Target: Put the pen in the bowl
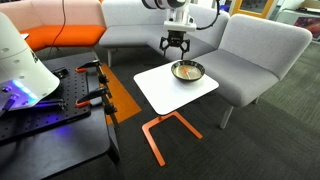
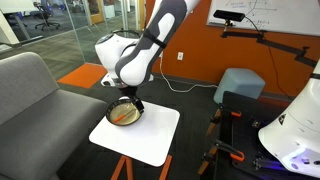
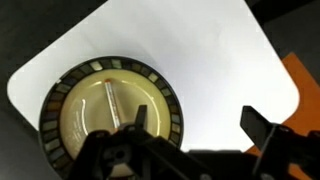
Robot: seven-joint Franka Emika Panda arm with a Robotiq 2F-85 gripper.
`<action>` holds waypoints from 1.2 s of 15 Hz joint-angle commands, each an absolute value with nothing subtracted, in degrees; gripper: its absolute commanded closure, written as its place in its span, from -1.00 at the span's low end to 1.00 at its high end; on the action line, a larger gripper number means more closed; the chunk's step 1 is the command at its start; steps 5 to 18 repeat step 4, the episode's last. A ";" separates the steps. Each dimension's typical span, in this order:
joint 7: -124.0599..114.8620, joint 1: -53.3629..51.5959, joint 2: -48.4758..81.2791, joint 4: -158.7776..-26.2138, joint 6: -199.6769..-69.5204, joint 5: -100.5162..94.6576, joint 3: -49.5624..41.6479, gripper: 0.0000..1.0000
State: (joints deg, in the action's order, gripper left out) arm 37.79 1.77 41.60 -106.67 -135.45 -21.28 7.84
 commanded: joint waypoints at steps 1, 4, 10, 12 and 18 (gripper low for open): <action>35.65 2.22 32.19 -117.88 -139.33 -20.84 8.23 -1.00; 32.79 0.64 27.14 -124.23 -144.07 -23.84 6.53 -1.00; 32.79 0.64 27.14 -124.23 -144.07 -23.84 6.53 -1.00; 32.79 0.64 27.14 -124.23 -144.07 -23.84 6.53 -1.00; 32.79 0.64 27.14 -124.23 -144.07 -23.84 6.53 -1.00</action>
